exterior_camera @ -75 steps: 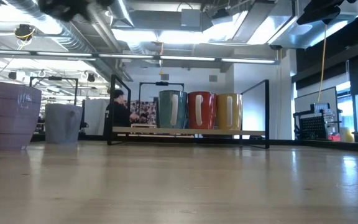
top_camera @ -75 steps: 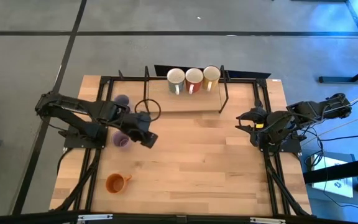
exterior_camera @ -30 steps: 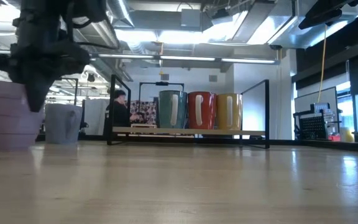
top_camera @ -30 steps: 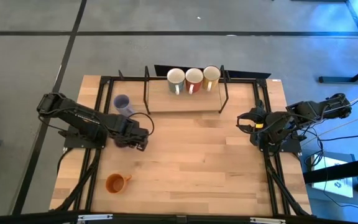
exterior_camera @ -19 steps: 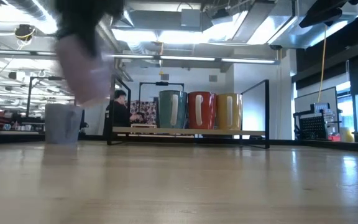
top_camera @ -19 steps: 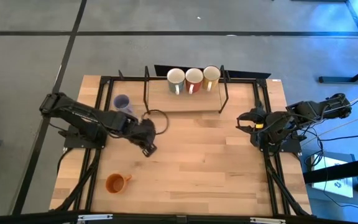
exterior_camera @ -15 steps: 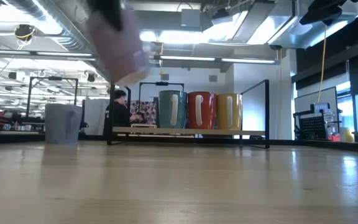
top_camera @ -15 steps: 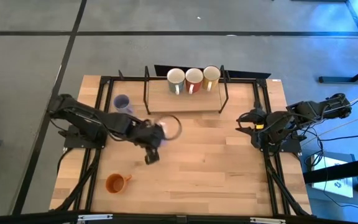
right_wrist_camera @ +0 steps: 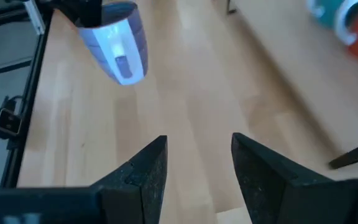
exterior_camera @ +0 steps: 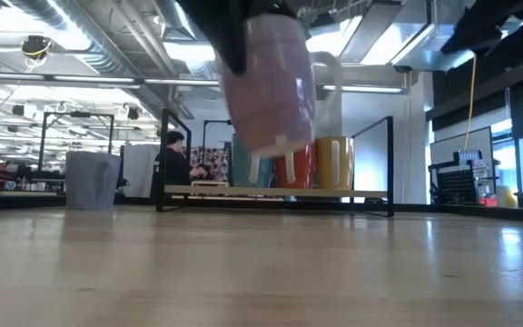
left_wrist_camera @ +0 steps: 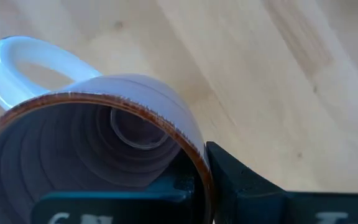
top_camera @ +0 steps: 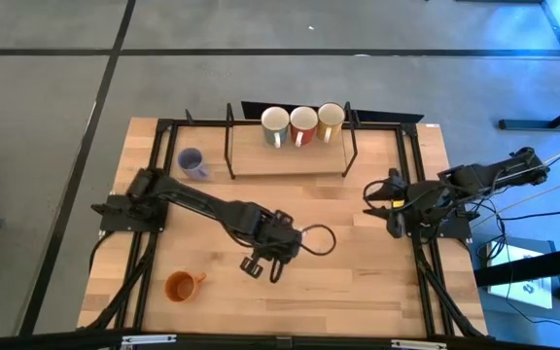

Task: Place coffee mugs
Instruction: Put the purple mug on the shelf

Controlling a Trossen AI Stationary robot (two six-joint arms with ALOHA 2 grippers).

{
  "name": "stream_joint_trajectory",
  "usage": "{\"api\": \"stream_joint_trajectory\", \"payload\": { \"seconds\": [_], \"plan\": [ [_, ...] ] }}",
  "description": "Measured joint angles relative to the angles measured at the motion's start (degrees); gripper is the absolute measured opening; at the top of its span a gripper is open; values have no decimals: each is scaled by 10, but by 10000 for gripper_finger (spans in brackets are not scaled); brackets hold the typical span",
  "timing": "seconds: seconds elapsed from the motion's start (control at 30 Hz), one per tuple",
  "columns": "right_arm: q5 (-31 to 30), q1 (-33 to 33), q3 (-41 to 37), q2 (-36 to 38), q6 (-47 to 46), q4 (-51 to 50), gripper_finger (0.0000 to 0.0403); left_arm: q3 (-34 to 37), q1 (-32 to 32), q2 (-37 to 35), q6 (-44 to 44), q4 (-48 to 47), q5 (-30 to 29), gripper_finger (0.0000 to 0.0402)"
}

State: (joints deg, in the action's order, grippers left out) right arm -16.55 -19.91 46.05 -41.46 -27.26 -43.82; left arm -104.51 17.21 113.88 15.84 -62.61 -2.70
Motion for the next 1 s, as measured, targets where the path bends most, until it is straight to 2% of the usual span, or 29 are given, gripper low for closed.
{"api": "stream_joint_trajectory", "payload": {
  "seconds": [0.23,0.33,0.5,0.7,0.87,1.0],
  "plan": [
    [28,0,-75,0,-42,69,166,-4,1,56,157,-29,-9,14],
    [27,0,-86,0,-53,75,166,-4,1,73,206,-46,-27,15],
    [25,0,-87,0,-53,78,166,-4,1,92,262,-73,-26,15],
    [16,0,-87,0,-51,77,166,-4,-2,93,248,-69,-25,22],
    [16,0,-87,0,-42,77,166,-4,-3,93,233,-67,-72,55],
    [16,0,-87,0,-40,77,166,-4,-6,81,213,-66,-75,79]
  ]
}}
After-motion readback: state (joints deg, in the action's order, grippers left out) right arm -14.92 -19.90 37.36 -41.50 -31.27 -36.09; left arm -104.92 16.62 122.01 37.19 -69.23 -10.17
